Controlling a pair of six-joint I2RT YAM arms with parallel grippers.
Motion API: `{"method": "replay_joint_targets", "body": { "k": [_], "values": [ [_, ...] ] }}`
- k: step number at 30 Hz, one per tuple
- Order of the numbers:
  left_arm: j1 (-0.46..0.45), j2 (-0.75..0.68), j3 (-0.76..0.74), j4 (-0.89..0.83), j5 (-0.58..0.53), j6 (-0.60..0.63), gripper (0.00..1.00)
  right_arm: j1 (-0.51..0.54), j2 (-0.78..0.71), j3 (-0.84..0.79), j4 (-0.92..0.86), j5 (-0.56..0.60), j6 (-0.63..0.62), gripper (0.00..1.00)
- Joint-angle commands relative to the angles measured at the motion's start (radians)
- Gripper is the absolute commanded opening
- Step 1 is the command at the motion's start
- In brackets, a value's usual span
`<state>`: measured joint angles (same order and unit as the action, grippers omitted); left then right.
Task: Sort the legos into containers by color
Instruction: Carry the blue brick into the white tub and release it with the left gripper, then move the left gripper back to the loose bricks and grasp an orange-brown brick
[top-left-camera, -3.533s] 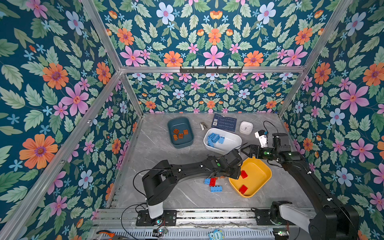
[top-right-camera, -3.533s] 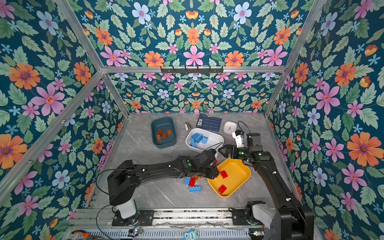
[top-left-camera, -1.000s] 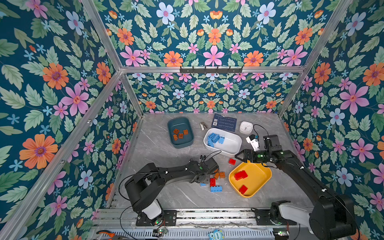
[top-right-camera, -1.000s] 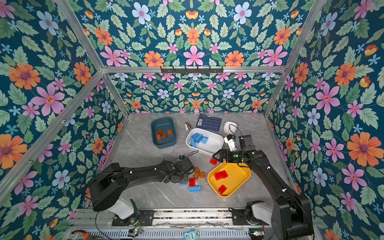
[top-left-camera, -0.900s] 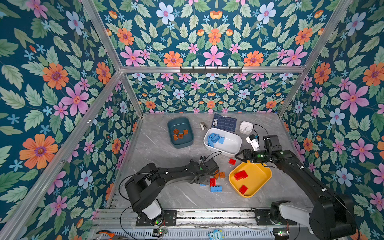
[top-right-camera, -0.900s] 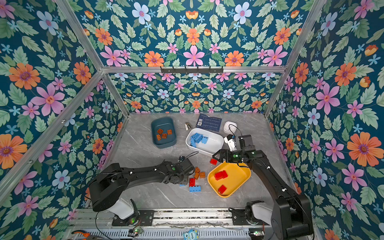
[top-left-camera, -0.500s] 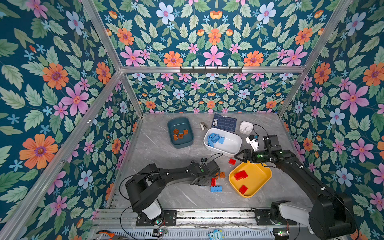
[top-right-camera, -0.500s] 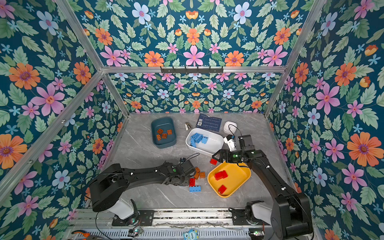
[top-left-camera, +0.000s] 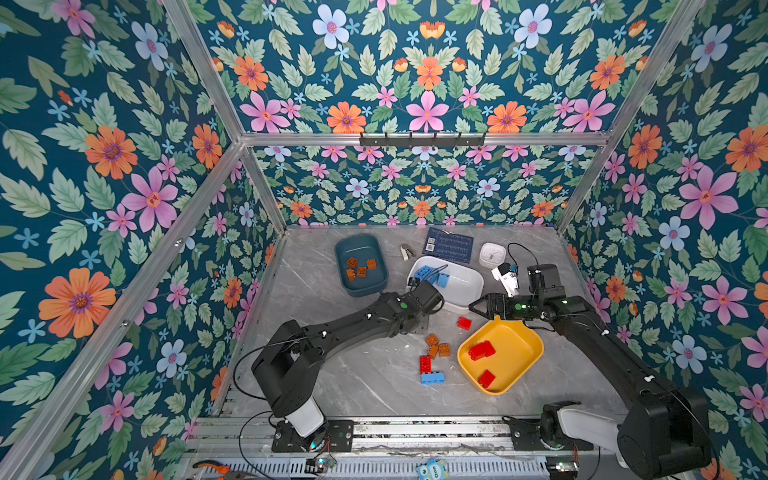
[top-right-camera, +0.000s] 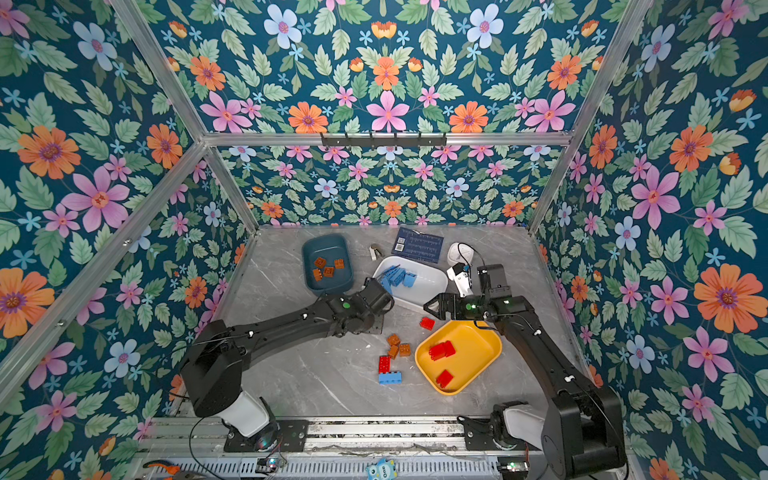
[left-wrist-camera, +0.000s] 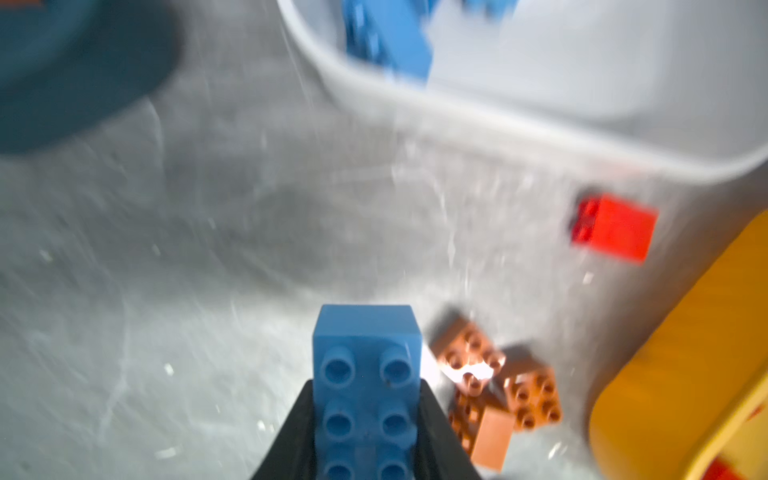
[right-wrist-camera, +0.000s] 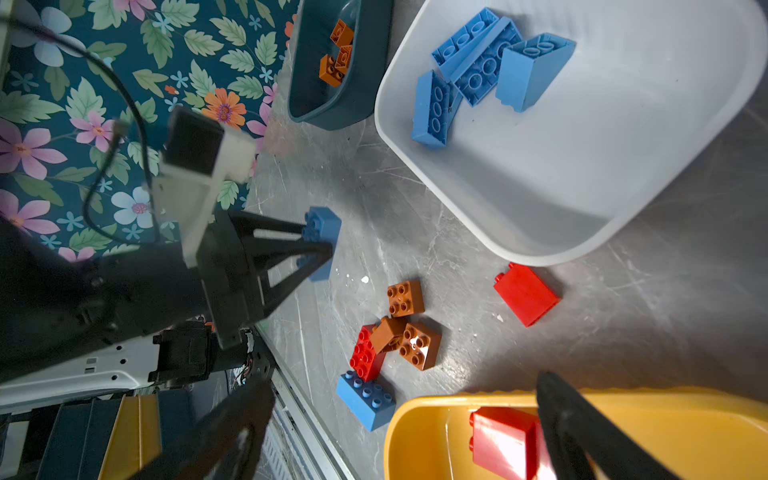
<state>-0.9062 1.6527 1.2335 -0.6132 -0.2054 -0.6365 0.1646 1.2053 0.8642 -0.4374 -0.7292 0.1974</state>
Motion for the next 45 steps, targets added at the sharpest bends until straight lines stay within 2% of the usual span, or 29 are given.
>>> {"method": "replay_joint_targets", "body": {
  "k": [1,6,9,15,20,25,29,34,40,45],
  "values": [
    [0.048,0.032,0.081,0.071,0.024,0.131,0.22,0.0,-0.004,0.012,0.011,0.002,-0.017,0.99],
    [0.087,0.18,0.279,0.079,0.062,0.238,0.22,-0.008,-0.008,0.019,0.014,0.002,-0.016,0.99],
    [0.105,0.264,0.356,0.093,0.12,0.278,0.22,-0.023,-0.016,0.023,0.008,-0.001,-0.021,0.99],
    [0.123,0.407,0.491,0.115,0.166,0.371,0.24,-0.056,-0.032,0.018,0.003,-0.011,-0.024,0.99],
    [0.133,0.487,0.558,0.118,0.19,0.397,0.25,-0.065,-0.043,0.005,0.0,-0.011,-0.029,0.99],
    [0.133,0.53,0.572,0.101,0.228,0.399,0.32,-0.069,-0.045,-0.003,-0.003,-0.009,-0.031,0.99],
    [0.134,0.502,0.565,0.087,0.223,0.397,0.55,-0.069,-0.046,-0.003,-0.003,-0.007,-0.033,0.99],
    [0.134,0.434,0.521,0.084,0.237,0.393,0.67,-0.068,-0.043,0.002,-0.001,-0.014,-0.031,0.99],
    [0.12,0.293,0.374,0.046,0.254,0.368,0.7,-0.069,-0.047,-0.009,0.001,-0.021,-0.031,0.99],
    [0.073,0.154,0.227,0.047,0.236,0.311,0.7,-0.069,-0.033,-0.014,0.016,-0.046,-0.023,0.99]
  ]
}}
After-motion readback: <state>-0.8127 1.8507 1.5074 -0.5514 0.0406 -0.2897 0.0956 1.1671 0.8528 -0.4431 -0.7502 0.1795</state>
